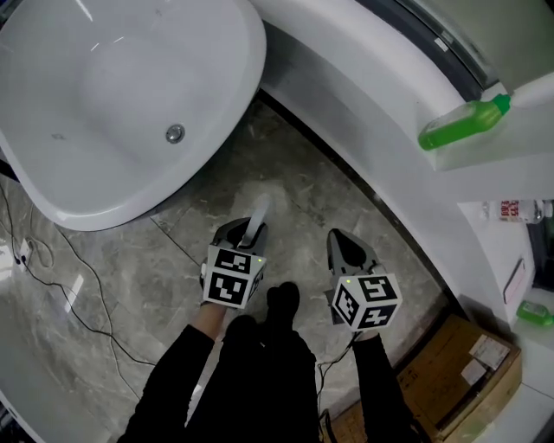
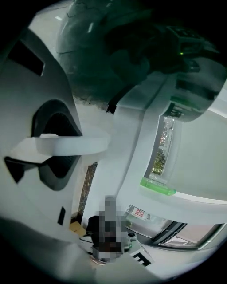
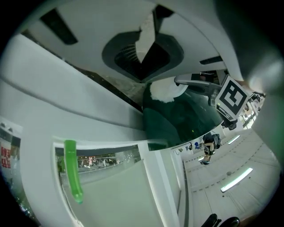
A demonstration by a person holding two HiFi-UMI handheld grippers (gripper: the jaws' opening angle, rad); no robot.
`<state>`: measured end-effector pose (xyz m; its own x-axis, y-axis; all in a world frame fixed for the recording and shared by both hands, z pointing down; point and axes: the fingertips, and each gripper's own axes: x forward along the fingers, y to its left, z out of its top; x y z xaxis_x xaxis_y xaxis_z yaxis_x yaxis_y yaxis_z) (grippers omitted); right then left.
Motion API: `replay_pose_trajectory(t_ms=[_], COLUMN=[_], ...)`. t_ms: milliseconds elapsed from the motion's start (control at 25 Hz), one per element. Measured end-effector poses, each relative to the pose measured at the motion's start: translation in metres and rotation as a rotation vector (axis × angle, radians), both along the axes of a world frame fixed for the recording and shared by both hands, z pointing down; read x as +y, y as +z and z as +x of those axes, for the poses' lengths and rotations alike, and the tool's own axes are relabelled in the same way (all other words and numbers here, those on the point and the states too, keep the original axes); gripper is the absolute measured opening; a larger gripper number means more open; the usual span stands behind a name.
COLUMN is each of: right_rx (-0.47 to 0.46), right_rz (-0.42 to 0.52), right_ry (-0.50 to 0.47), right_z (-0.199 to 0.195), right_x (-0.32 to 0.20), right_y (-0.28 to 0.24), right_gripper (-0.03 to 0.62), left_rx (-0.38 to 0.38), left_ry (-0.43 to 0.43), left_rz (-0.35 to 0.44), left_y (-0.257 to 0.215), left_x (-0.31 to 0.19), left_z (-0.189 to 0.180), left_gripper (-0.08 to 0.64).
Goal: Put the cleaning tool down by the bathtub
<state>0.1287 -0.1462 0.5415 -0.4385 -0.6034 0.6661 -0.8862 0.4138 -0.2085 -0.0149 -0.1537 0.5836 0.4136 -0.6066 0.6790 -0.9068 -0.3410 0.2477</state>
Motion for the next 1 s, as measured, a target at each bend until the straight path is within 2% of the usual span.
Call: replay_pose_trajectory(t_ms=[440, 680, 1000], right_rx=[-0.027, -0.073, -0.053], right_rz=[0.008, -0.015, 0.021], right_ry=[-0.035, -0.010, -0.026], right_z=[-0.010, -0.009, -0.006], right_x=[-0.029, -0.039, -0.060], right_y=[0.074, 0.109, 0.135], right_gripper=[0.000, 0.000, 0.000], left_rx=[-0.007, -0.002, -0.013], left_ry=[-0.030, -0.044, -0.047], left_rz=[0.006, -0.005, 0.006], left_y=[0.077, 0.115, 0.148], left_x=[-0.032, -0.043, -0.057], left_z=[-0.009, -0.012, -0.018], left_gripper=[0.094, 0.094, 0.094])
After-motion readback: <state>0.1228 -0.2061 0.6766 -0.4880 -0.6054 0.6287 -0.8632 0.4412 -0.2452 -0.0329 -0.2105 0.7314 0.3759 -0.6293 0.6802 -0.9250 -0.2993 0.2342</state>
